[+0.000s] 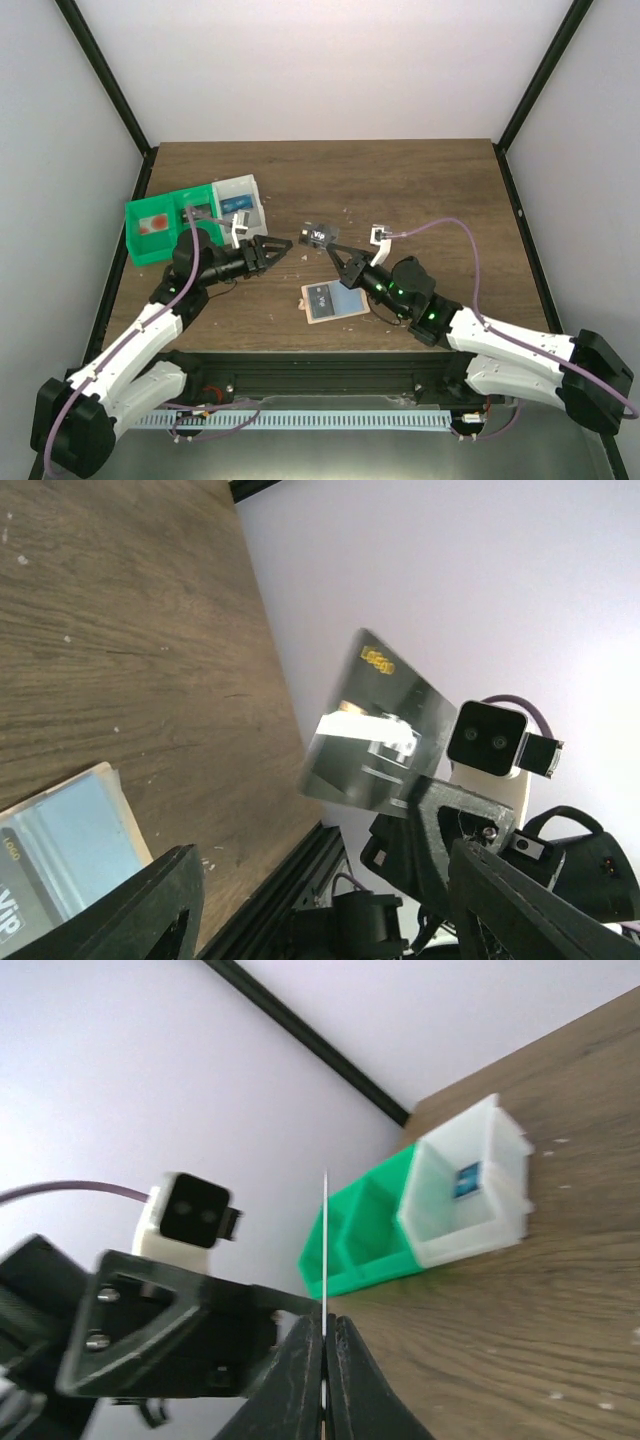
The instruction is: Take the credit cards out of the card holder
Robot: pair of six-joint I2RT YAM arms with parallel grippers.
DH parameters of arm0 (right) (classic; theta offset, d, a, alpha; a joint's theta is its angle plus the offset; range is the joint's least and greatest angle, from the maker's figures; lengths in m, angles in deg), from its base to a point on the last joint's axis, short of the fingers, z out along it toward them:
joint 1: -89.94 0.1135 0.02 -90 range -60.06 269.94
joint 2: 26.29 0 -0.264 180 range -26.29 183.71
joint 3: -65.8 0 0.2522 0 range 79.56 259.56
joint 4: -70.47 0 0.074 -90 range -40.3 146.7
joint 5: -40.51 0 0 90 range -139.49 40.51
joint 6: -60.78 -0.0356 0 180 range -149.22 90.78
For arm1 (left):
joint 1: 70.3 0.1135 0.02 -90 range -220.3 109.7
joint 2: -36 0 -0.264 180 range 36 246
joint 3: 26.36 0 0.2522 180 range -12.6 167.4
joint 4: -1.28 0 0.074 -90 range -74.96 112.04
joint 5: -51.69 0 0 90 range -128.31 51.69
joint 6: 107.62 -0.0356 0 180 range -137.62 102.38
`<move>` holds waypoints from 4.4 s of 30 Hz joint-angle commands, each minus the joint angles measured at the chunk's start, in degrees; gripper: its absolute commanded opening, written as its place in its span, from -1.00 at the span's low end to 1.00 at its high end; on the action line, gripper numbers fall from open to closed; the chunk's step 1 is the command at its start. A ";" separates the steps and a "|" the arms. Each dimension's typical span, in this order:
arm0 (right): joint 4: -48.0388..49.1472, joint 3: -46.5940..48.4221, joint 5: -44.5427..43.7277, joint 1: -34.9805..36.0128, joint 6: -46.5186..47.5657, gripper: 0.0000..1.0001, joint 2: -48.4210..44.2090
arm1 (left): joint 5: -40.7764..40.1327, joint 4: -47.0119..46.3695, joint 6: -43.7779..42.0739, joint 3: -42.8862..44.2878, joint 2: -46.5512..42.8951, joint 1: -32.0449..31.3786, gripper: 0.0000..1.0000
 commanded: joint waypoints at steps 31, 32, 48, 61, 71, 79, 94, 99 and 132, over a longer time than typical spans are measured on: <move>11.78 -3.78 11.77 -2.55 -16.59 -0.62 2.17 | 1.94 -16.08 5.88 -4.06 0.14 -0.16 -1.00; 11.28 -3.91 11.67 -2.59 -16.34 -0.54 1.81 | 1.78 -15.83 5.61 -4.06 -0.03 -0.13 -1.00; -0.23 -6.51 9.25 -2.69 -9.33 1.00 -5.76 | -12.05 14.37 -12.06 11.15 5.66 1.51 -1.00; -9.40 -7.03 5.92 -3.11 -3.82 1.00 -15.79 | -17.96 25.82 -22.80 18.23 8.41 19.84 -1.00; -14.18 -7.81 4.13 -3.21 -1.16 1.00 -22.17 | -24.13 30.67 -33.44 24.29 15.43 34.14 -1.00; -15.98 -7.54 3.68 -3.22 0.27 0.99 -24.00 | -26.24 29.90 -35.87 28.39 25.32 37.82 -1.00; -16.45 -7.09 1.81 -3.25 1.80 1.00 -24.42 | -15.92 23.37 -33.52 28.18 38.48 41.67 -1.00; -15.81 -7.46 1.45 -3.22 1.53 1.00 -23.89 | -17.04 22.05 -34.43 29.87 39.94 41.50 -1.00; -20.30 -6.90 -2.63 -3.22 -2.57 0.99 -24.75 | -22.36 17.88 -34.23 34.43 51.52 37.98 -1.00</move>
